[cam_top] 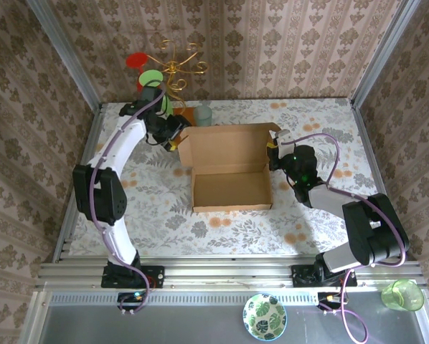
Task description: Fold the paper box
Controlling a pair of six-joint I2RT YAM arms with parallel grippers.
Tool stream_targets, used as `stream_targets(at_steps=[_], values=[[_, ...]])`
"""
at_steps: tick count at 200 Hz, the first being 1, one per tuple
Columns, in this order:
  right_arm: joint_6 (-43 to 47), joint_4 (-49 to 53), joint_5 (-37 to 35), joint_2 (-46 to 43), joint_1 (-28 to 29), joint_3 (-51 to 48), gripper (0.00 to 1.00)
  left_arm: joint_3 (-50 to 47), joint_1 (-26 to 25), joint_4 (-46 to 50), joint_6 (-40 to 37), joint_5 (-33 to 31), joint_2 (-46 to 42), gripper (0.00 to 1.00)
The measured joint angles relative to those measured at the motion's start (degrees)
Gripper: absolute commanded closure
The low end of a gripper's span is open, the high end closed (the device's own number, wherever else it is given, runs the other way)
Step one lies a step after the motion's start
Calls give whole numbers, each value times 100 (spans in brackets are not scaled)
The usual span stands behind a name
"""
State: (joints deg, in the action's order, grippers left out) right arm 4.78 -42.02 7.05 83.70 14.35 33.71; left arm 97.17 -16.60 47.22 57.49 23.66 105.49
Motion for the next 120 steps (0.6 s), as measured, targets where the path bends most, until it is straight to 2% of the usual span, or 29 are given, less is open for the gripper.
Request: stream_targets(at_steps=[37,120], values=[[0,4,-219,2,149,24,100,-1040,-57,-435,601,286,-603,33],[-24,26,-1187,4,623,44,100,-2371,-188,-1694,2304,654,-1263,37]])
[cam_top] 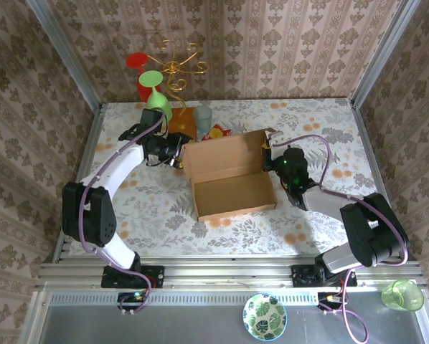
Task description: Fold the paper box
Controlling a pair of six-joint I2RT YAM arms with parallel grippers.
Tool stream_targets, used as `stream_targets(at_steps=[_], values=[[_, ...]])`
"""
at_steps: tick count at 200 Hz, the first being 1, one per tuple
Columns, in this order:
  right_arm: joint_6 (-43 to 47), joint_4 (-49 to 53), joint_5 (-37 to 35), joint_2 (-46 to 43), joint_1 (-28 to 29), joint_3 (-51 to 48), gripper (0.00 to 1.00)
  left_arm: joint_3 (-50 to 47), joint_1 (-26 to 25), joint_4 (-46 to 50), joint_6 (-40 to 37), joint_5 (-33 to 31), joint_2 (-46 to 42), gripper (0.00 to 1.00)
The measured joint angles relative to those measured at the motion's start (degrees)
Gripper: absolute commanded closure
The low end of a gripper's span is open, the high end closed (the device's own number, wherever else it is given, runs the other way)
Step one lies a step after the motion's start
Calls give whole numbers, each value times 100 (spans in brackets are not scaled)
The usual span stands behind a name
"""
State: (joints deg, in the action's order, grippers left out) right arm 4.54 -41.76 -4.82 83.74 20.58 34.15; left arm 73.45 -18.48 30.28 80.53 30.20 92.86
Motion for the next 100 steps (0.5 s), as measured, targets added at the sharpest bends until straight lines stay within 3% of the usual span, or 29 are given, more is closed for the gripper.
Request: stream_targets(at_steps=[100], values=[[-63,20,-680,-2,20,0,100,-560,-358,-918,1375,-103,-188,45]])
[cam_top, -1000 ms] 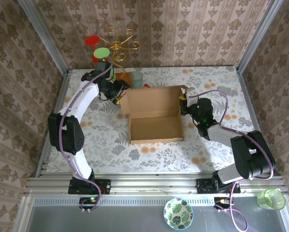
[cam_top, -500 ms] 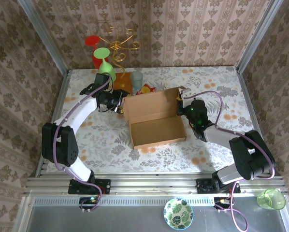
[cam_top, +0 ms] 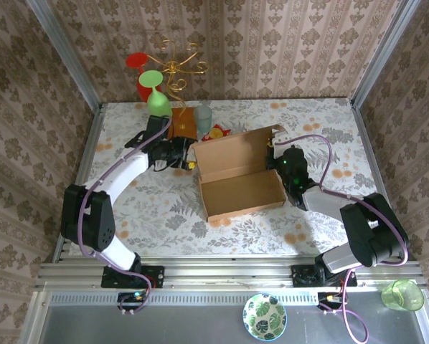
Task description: Fold the paper box
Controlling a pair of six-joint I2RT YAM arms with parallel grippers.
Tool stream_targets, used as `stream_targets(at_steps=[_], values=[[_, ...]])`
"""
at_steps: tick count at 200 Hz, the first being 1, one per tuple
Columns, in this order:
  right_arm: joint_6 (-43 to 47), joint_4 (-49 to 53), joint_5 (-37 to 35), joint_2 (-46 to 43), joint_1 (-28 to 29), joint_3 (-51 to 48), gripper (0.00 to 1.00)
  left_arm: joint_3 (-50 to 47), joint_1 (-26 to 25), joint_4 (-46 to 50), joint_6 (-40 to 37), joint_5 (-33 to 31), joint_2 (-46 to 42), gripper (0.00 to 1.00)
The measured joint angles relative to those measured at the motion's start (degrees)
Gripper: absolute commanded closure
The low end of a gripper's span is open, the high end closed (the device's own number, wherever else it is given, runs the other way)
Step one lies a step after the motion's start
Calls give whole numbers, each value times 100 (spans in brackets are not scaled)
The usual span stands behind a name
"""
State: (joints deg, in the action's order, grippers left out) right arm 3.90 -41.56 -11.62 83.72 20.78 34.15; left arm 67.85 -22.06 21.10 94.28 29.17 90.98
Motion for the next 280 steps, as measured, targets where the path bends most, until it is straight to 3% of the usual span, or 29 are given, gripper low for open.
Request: stream_targets(at_steps=[67,127,191,248,280], values=[[-280,-55,-326,48,2,0,100,-271,-205,-446,592,-184,-138,44],[-721,-317,-601,743,-28,538,100,-291,-411,-505,798,-271,-197,44],[-1019,-704,-549,1585,-251,1322,100,758,-107,-568,299,-374,522,47],[-1333,-1200,-404,2039,-424,1429,100,599,-315,-857,33,-372,531,48],[-1373,-1475,-376,2035,-424,1263,94,350,-450,-820,-201,-343,529,47]])
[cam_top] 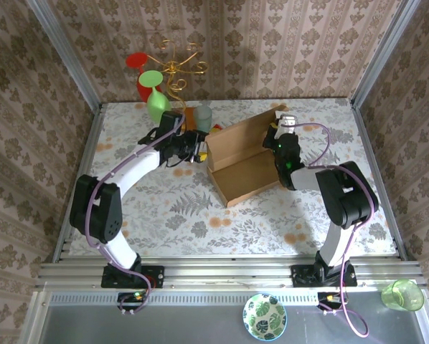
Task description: Fold the paper box
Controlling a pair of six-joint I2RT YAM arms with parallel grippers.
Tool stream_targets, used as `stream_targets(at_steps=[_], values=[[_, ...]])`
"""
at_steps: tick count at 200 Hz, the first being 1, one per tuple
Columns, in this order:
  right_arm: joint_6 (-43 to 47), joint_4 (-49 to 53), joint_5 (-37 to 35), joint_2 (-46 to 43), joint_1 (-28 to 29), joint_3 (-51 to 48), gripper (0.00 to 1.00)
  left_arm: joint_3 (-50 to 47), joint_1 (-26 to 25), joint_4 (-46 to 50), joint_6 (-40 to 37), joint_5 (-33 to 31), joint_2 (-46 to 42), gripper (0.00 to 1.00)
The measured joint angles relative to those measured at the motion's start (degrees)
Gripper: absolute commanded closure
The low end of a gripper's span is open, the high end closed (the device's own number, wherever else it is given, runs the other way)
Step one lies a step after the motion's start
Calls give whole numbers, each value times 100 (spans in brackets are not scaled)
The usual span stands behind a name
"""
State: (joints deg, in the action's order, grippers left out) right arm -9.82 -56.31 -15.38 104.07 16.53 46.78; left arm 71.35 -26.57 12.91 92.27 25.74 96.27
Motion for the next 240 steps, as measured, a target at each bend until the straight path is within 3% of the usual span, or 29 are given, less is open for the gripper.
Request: stream_targets(at_steps=[43,68,204,240], values=[[-111,-79,35,-243,9,-391,86,0,-98,199,-557,-9,-66,47],[-199,-35,44,-363,17,-651,74,0,-267,352,-815,-50,-66,48],[-822,660,107,-1126,-17,-1445,71,-170,-734,529,-1261,-413,-87,62],[-1045,1128,212,-1333,-55,-1445,65,-280,-855,501,-1285,-511,-98,63]])
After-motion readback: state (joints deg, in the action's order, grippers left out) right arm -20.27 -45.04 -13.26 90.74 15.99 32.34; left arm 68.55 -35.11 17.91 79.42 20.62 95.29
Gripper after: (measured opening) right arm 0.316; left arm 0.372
